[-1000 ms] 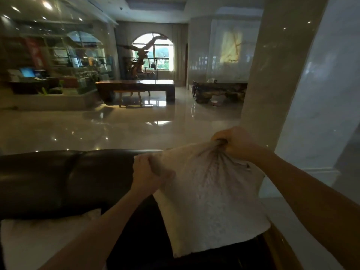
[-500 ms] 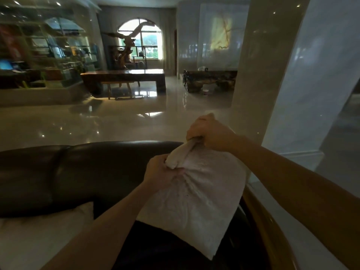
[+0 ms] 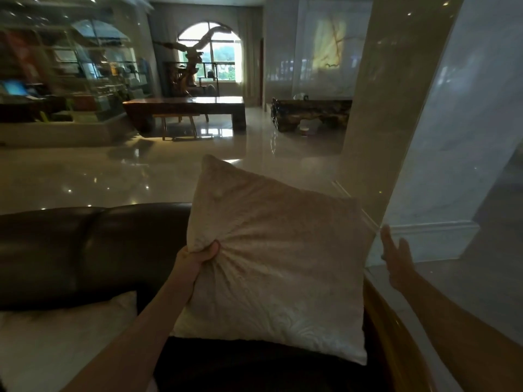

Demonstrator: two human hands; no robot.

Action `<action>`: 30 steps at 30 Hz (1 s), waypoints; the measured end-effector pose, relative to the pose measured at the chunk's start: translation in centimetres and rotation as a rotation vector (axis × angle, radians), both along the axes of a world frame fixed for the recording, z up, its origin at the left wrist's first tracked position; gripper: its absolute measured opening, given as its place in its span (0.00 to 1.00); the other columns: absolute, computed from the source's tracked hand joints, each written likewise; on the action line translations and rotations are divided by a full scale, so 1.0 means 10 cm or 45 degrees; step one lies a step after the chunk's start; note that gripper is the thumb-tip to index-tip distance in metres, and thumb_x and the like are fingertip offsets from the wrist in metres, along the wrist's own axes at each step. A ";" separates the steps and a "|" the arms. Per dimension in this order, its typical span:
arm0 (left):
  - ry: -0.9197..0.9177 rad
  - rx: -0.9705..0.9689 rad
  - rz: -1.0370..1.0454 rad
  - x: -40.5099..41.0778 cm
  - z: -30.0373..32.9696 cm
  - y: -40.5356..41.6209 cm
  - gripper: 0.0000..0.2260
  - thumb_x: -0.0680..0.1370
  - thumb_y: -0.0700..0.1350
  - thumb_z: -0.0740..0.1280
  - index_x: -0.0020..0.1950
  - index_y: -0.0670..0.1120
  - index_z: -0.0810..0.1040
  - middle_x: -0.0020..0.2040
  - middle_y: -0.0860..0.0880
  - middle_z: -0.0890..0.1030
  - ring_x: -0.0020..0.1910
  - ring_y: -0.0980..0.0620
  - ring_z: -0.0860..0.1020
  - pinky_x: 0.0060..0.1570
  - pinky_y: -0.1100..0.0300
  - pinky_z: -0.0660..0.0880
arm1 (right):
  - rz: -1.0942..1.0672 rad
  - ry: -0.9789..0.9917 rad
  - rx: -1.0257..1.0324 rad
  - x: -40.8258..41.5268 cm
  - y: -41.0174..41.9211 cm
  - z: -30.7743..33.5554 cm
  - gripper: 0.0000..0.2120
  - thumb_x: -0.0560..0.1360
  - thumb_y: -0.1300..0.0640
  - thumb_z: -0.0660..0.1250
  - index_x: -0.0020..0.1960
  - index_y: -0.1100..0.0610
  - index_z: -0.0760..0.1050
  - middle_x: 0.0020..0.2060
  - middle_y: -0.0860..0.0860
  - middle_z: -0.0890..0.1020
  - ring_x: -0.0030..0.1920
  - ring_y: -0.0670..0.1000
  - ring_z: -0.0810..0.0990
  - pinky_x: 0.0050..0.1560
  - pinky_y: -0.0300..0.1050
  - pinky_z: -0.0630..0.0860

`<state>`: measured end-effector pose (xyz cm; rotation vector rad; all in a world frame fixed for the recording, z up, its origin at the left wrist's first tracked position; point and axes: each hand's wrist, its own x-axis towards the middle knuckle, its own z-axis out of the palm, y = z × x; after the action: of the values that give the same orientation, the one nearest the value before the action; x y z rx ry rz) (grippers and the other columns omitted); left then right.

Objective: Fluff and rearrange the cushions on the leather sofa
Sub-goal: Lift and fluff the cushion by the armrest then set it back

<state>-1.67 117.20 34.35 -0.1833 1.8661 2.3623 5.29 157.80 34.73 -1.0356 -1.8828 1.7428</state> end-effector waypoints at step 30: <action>-0.179 0.028 -0.168 -0.37 -0.41 -0.16 0.35 0.67 0.63 0.76 0.70 0.50 0.73 0.66 0.49 0.79 0.64 0.47 0.78 0.68 0.42 0.70 | 0.462 -0.102 -0.387 -0.77 -0.03 -0.40 0.52 0.54 0.19 0.63 0.68 0.50 0.72 0.61 0.54 0.79 0.62 0.57 0.77 0.66 0.63 0.71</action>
<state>-5.39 115.60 30.23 -0.2110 1.7321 2.2213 -2.39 157.48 30.75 -0.9176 -1.9937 2.2820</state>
